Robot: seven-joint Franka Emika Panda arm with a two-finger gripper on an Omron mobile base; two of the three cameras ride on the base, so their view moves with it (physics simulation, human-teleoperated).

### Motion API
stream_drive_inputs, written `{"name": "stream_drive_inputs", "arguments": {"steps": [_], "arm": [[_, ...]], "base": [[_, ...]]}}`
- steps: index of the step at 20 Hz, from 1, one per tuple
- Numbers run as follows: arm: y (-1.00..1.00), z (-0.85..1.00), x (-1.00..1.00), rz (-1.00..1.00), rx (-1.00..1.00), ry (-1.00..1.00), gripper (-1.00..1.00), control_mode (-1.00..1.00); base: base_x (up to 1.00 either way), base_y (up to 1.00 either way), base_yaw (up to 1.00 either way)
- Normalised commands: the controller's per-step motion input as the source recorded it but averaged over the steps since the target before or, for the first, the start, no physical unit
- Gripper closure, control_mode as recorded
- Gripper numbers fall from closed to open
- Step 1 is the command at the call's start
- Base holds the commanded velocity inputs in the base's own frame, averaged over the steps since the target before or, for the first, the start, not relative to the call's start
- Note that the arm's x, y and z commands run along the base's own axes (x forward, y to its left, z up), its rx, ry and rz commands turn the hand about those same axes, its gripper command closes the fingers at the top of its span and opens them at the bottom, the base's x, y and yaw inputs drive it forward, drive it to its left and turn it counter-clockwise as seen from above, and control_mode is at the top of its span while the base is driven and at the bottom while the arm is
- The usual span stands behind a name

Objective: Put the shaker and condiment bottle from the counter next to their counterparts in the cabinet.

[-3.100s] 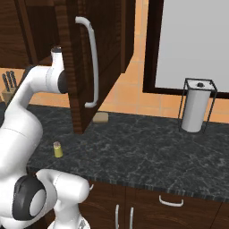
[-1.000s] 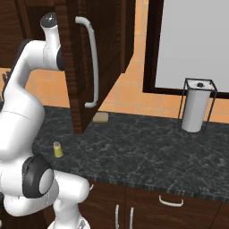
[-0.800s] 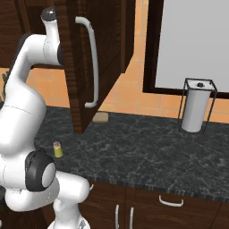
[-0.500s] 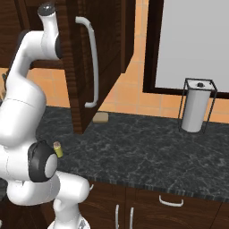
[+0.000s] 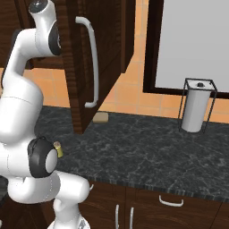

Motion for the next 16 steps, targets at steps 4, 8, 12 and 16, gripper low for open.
{"name": "stream_drive_inputs", "arguments": {"steps": [4, 8, 12, 16], "arm": [[0.00, 0.32, 0.00, 0.00, 0.00, -0.09, 1.00, -1.00], [0.00, 0.25, -0.01, 0.00, 0.00, -0.10, 1.00, -1.00], [0.00, -0.01, 0.24, 0.00, 0.01, -0.02, 1.00, -1.00], [-0.07, -0.25, 0.65, 0.00, 0.07, 0.08, 1.00, -1.00]], "base": [[0.00, 0.00, 0.00], [0.00, 0.00, 0.00], [0.00, 0.00, 0.00], [0.00, 0.00, 0.00]]}}
